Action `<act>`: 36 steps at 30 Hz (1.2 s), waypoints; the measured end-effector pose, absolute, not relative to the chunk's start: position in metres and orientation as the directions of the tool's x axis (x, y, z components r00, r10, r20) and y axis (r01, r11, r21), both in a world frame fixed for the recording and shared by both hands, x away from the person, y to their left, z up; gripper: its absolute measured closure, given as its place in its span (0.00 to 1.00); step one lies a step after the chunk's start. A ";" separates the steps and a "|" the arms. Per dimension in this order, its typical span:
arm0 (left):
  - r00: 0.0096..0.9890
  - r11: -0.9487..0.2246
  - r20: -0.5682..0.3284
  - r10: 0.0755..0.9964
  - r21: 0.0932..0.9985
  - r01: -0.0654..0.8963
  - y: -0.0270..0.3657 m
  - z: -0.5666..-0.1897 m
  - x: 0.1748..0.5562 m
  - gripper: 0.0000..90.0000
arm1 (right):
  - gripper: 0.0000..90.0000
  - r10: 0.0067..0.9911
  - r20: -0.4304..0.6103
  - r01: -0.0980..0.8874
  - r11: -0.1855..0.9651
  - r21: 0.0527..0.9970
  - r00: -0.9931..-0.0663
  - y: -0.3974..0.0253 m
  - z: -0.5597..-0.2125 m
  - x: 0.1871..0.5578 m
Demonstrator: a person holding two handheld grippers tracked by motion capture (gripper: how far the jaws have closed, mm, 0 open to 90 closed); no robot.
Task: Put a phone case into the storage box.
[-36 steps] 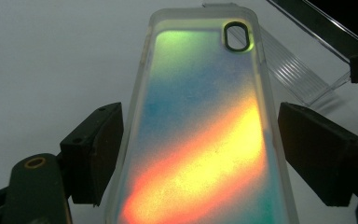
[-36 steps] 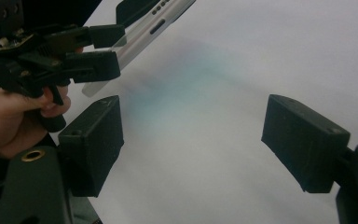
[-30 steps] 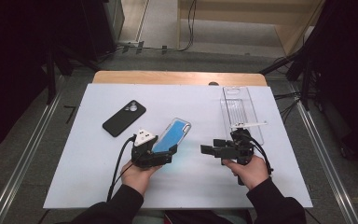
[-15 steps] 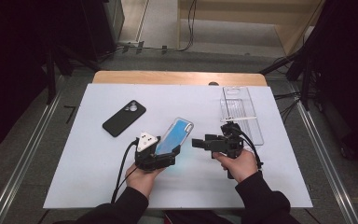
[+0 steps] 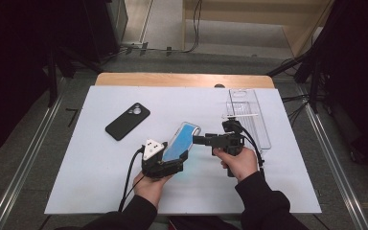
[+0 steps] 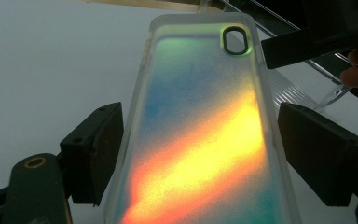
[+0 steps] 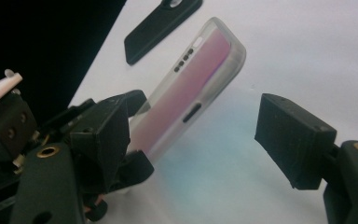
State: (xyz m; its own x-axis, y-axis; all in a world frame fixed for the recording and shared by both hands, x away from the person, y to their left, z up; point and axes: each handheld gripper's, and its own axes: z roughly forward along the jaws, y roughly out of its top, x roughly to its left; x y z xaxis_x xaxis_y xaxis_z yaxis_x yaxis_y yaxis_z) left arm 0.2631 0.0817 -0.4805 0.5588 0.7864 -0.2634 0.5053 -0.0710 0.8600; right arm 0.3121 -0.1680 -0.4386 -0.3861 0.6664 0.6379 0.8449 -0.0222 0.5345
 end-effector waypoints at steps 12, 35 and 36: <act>0.544 -0.034 -0.285 0.789 0.865 0.501 0.079 -0.478 0.254 0.19 | 0.35 0.655 0.679 0.873 -0.060 0.484 -0.332 -0.163 -0.444 0.327; 0.557 -0.018 -0.274 0.784 0.887 0.462 0.080 -0.483 0.247 0.19 | 0.83 0.598 0.735 0.889 -0.079 0.452 -0.320 -0.157 -0.435 0.337; 0.560 -0.019 -0.275 0.782 0.887 0.462 0.080 -0.484 0.247 0.19 | 0.84 0.592 0.740 0.891 -0.078 0.448 -0.320 -0.158 -0.434 0.337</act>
State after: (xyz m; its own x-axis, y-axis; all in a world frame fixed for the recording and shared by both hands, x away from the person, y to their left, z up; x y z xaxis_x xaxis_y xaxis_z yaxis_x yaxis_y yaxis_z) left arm 0.2468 0.0800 -0.4836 0.5599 0.7815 -0.2751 0.4619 -0.0188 0.8867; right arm 0.3368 -0.1584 -0.4344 -0.3199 0.5921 0.7396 0.8907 -0.0780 0.4478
